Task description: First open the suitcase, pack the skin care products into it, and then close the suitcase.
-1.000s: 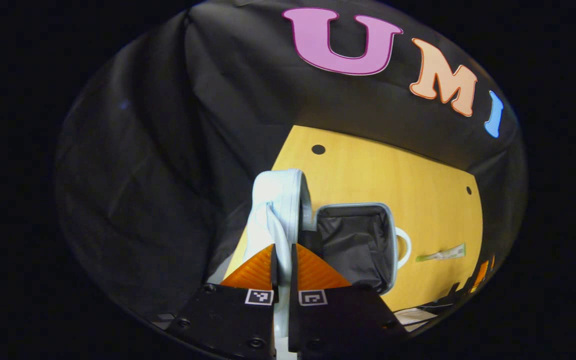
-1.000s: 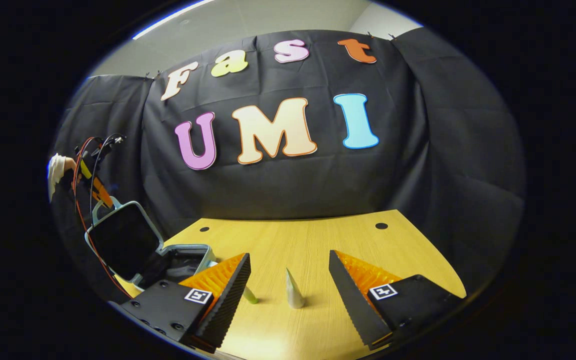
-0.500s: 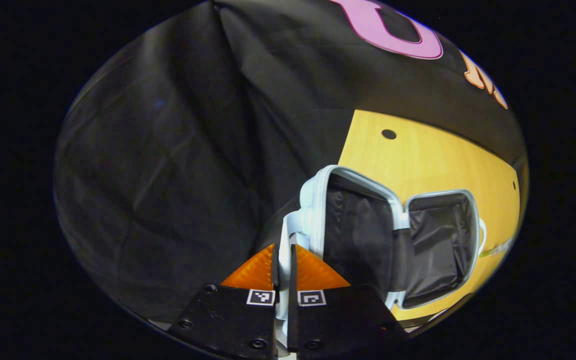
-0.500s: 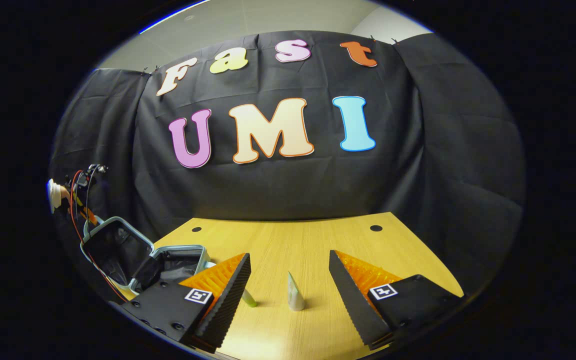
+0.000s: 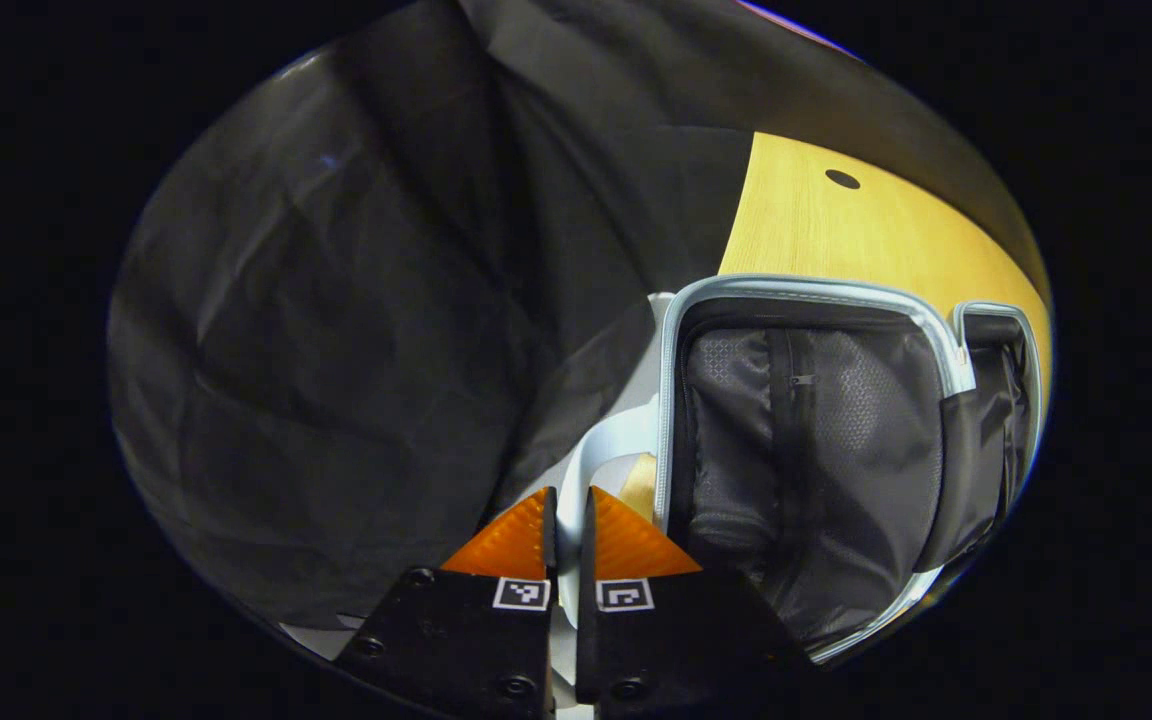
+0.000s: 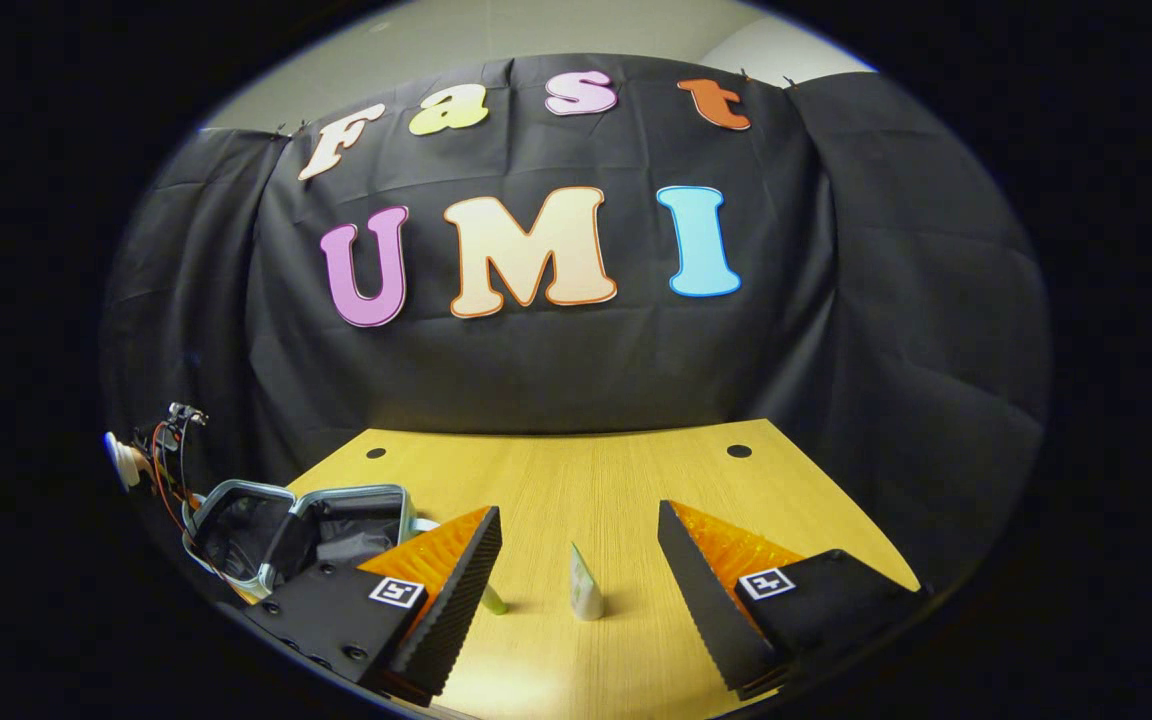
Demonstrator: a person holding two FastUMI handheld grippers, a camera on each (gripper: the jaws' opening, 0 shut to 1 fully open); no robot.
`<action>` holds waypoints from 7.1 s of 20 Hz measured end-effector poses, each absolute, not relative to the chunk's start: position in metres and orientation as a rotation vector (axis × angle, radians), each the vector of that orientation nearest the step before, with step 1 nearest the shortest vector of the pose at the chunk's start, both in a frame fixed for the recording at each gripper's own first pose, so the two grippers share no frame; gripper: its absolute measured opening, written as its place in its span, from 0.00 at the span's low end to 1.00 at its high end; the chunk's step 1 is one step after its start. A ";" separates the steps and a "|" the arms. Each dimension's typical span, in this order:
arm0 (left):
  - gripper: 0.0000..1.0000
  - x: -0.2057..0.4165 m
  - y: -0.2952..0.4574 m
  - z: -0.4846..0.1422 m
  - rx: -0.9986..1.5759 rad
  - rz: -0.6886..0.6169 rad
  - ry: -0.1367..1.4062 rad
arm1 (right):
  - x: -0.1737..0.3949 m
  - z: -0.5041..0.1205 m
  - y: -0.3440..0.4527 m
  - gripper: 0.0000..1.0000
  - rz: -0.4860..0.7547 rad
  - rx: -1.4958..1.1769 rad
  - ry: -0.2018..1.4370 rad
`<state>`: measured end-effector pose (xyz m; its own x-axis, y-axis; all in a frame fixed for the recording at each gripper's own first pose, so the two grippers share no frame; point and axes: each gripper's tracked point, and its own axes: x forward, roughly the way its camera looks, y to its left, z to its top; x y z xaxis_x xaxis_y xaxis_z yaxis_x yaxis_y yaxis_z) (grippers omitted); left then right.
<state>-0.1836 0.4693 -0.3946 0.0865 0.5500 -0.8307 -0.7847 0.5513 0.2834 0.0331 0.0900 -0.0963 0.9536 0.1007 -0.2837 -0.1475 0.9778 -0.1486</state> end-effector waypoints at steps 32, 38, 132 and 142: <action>0.94 0.082 0.015 -0.316 -0.306 0.427 0.751 | 0.048 -0.176 0.038 0.98 0.404 -0.209 0.574; 0.94 0.155 -0.023 -0.370 -0.260 0.372 0.690 | 0.054 -0.224 0.013 0.98 0.450 -0.177 0.702; 0.95 -0.142 0.315 -0.298 -0.638 0.809 0.664 | 0.025 -0.286 0.312 0.98 0.680 -0.130 0.828; 0.93 -0.220 0.420 -0.358 -0.849 0.939 0.555 | 0.077 -0.193 0.204 0.98 0.415 -0.039 0.579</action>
